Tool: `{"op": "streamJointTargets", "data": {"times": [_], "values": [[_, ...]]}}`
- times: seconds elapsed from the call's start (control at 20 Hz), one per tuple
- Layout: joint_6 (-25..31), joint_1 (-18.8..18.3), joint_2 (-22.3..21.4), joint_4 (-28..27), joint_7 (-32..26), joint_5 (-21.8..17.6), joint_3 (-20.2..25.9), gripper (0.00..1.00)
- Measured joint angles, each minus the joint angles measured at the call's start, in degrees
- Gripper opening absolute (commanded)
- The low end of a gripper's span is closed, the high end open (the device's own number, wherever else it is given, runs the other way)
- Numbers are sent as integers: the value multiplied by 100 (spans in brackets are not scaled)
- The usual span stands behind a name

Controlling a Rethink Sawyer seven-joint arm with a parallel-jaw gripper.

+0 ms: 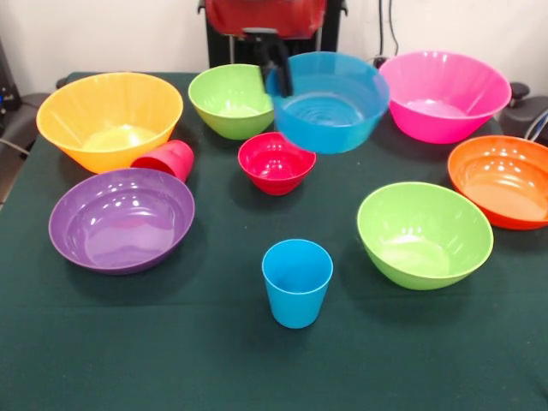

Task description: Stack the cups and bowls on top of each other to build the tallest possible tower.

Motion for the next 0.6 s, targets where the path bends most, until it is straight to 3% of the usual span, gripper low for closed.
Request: {"op": "streamJointTargets", "data": {"times": [0.2,0.6], "values": [[-238,-274,71,-14,-8,-322,176,0],[-490,-375,591,-369,-9,-1094,349,0]]}}
